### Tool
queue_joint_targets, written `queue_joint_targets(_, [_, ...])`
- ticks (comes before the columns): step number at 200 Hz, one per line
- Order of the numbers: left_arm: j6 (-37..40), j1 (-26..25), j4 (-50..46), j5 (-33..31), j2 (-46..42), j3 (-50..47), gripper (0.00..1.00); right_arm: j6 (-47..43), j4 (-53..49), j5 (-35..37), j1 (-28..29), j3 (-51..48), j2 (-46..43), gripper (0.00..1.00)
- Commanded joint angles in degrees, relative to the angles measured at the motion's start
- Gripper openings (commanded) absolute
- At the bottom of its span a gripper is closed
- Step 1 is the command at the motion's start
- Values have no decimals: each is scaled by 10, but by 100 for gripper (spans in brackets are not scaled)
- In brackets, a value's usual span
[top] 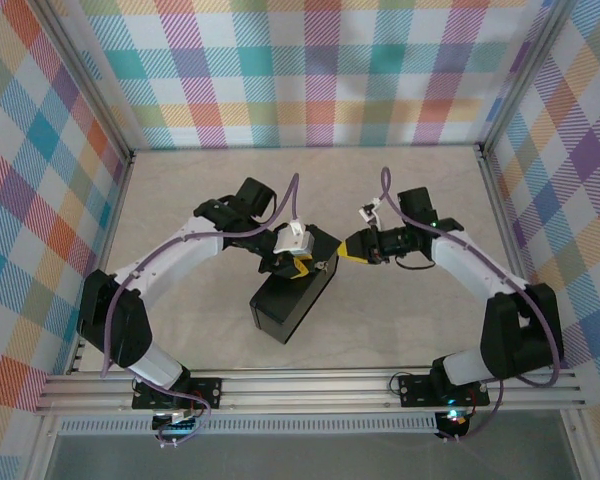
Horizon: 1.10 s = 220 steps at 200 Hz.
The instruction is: Unlock the padlock with the key
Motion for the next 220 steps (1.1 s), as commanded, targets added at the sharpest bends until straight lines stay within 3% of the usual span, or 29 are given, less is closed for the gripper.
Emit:
queue_joint_targets(1, [22, 5, -59, 22, 19, 9, 20, -131, 147, 39, 4, -49, -68, 32])
queue_joint_targets(23, [24, 8, -55, 20, 17, -1, 20, -181, 292, 64, 7, -117, -132, 35])
queue_joint_targets(39, [26, 10, -53, 24, 11, -11, 20, -225, 335, 49, 18, -131, -137, 36])
queue_joint_targets(68, [23, 13, -33, 34, -3, -32, 20, -340, 279, 59, 84, -112, -101, 36])
queue_joint_targets(82, [25, 14, -41, 36, 2, -29, 20, -342, 300, 63, 101, -114, -79, 37])
queue_joint_targets(118, [34, 18, -54, 49, 9, -15, 20, -340, 321, 61, 106, -120, -66, 37])
queue_joint_targets(167, [44, 23, -69, 54, 19, -3, 19, -387, 255, 77, 106, -105, -79, 38])
queue_joint_targets(220, [48, 33, -85, 60, 17, 1, 19, -399, 258, 62, 106, -114, -99, 40])
